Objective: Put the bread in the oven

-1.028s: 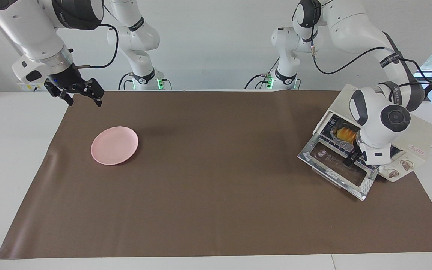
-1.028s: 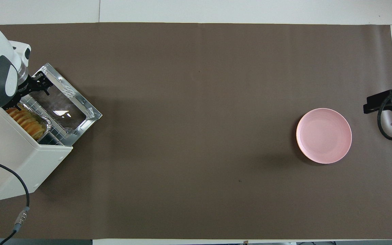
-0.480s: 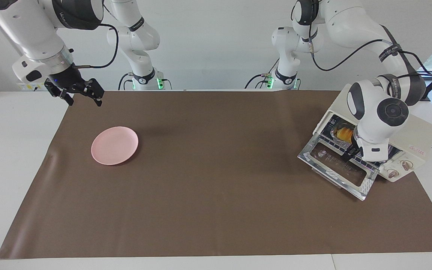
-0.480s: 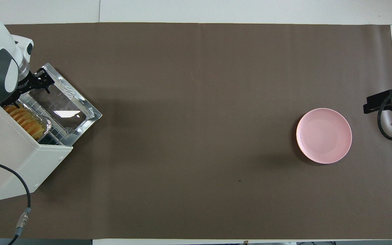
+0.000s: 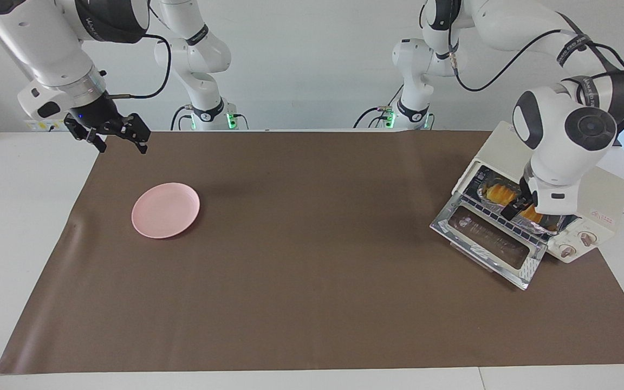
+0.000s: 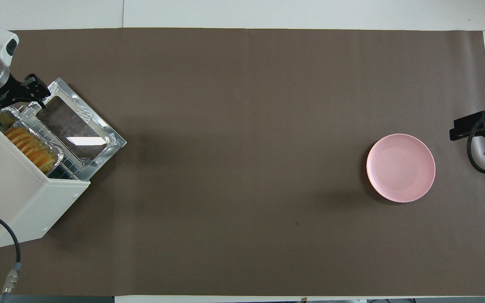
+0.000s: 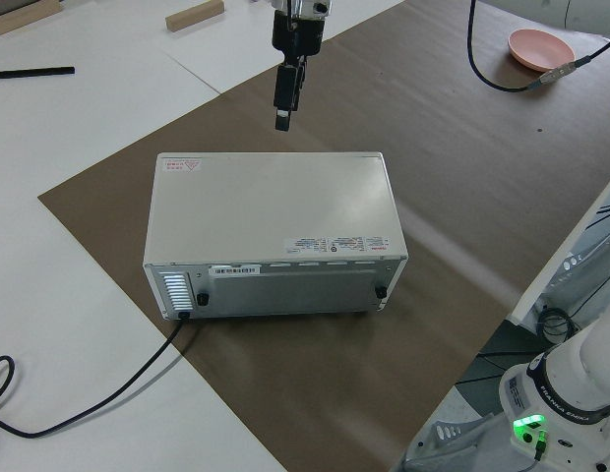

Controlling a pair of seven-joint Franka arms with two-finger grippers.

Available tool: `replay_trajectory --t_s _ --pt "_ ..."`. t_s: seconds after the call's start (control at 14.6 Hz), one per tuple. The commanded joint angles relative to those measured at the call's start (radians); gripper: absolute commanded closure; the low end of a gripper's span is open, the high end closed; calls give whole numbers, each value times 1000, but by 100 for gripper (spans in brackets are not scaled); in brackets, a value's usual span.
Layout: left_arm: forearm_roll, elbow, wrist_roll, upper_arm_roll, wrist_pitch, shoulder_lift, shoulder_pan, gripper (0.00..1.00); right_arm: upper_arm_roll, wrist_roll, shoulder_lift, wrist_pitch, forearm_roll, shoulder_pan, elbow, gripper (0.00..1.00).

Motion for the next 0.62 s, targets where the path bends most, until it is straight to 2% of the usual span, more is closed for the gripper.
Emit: replay_trajectory --t_s 0.0,0.27,0.55 --pt "-19 -12 72 -1 -45 -76 19 0 13 -19 -5 -14 -16 -15 -3 0" --pt "-26 -36 260 -2 -118 -162 53 0 13 -19 -5 -14 -16 -15 -3 0" --pt "-32 -110 270 -5 -138 -242 36 0 13 -17 -5 -14 -16 -15 -3 0"
